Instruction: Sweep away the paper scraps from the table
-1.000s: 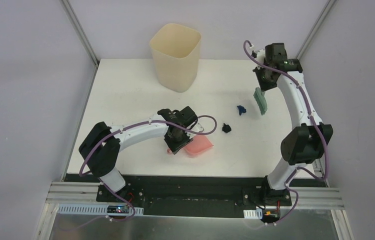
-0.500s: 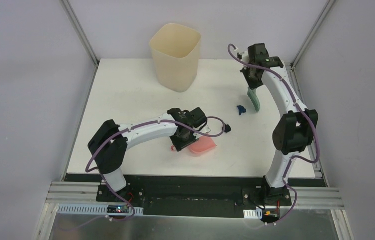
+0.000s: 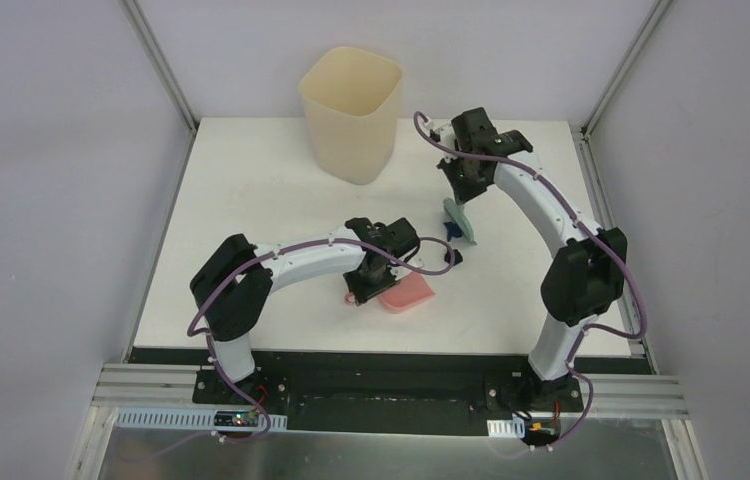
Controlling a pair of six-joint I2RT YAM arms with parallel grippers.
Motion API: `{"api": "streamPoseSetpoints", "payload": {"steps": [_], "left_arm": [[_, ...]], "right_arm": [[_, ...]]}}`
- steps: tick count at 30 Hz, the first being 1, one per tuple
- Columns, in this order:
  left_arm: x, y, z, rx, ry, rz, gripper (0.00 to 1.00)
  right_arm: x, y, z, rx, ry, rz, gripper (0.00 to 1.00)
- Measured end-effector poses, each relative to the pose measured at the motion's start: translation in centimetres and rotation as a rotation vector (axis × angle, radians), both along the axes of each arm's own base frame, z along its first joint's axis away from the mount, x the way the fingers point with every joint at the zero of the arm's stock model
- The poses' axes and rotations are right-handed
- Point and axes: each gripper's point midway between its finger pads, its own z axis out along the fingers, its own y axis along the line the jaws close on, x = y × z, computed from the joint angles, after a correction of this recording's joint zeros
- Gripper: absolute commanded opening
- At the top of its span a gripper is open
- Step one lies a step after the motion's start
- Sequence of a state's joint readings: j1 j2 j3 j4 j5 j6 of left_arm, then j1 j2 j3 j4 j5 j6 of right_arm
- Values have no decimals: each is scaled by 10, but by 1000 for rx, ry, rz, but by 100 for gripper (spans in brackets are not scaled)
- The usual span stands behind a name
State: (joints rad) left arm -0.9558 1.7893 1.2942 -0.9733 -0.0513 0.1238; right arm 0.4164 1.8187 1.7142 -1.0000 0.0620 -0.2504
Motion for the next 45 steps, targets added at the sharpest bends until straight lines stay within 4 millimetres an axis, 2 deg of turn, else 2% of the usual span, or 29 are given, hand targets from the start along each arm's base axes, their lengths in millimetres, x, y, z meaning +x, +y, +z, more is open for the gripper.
{"api": "streamPoseSetpoints", "payload": {"steps": [3, 8, 10, 12, 15, 22, 29, 31, 34, 38, 41, 45], "left_arm": [[2, -3, -2, -2, -2, 0, 10], [5, -6, -6, -8, -6, 0, 10], [6, -6, -6, -11, -7, 4, 10], [8, -7, -6, -17, -11, 5, 10], [8, -6, -6, -16, -11, 3, 9], [12, -9, -4, -27, -31, 1, 10], [10, 15, 18, 59, -65, -2, 11], [9, 19, 26, 85, -71, -8, 11], [2, 25, 31, 123, -61, -28, 11], [-12, 26, 31, 143, -20, -58, 11], [-16, 25, 30, 147, -9, -67, 11], [-18, 19, 25, 158, 12, -81, 11]], "right_arm": [[-17, 22, 7, 95, 27, 35, 0], [-64, 75, 11, 293, 175, 148, 0], [-78, 89, 13, 364, 238, 170, 0], [-87, 97, 17, 421, 281, 185, 0], [-88, 97, 20, 457, 300, 183, 0], [-77, 77, 34, 507, 285, 115, 0], [-70, 29, 77, 398, 41, 49, 0], [-73, 16, 82, 351, -11, 37, 0], [-78, -6, 76, 252, -44, 9, 0], [-84, -32, 51, 109, -3, -29, 0], [-95, -41, 37, 64, 50, -32, 0], [-110, -35, 24, 88, 127, -9, 0]]}}
